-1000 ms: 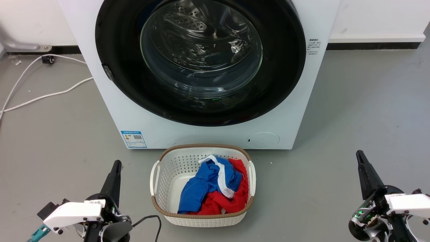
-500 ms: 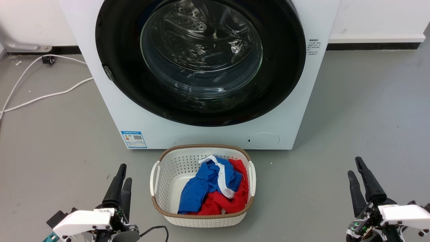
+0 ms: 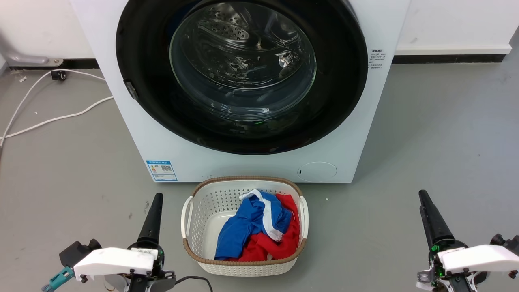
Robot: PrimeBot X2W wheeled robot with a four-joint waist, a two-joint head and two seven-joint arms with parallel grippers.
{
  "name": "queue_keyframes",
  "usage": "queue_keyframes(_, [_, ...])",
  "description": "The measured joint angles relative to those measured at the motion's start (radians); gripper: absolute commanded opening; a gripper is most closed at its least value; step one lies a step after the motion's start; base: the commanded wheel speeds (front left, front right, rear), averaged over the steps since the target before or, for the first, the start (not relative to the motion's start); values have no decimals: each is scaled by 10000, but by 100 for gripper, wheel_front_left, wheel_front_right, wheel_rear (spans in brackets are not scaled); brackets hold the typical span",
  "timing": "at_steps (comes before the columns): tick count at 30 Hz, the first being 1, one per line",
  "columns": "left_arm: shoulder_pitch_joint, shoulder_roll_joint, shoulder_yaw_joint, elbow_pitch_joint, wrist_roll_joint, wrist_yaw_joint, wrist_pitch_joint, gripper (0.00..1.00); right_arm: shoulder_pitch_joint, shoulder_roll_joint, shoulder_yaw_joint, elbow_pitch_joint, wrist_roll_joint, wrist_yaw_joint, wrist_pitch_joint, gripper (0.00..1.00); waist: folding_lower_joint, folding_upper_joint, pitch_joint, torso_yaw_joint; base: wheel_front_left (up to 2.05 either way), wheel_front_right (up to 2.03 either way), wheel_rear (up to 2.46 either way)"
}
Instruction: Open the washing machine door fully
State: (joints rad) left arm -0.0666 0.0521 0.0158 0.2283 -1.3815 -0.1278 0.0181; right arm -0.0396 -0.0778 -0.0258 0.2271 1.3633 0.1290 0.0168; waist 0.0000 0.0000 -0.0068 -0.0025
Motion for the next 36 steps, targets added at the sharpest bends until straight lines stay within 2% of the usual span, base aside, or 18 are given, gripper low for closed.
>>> queue_keyframes(11, [26, -17, -391, -224, 2408, 2, -422, 100, 67, 10, 90, -422, -2867, 0, -165, 100, 0, 0, -83, 32, 0, 0, 0])
queue_keyframes(27, [25, 207, -859, -303, 5463, 81, -974, 100, 240, 38, 205, -1085, -5590, 2, -174, 100, 0, 0, -133, -35, 0, 0, 0])
queue_keyframes(36, [24, 326, -1093, -359, 6780, 148, -1260, 100, 280, -44, 349, -1360, -6993, 2, -174, 100, -1, 0, -177, -70, 0, 0, 0])
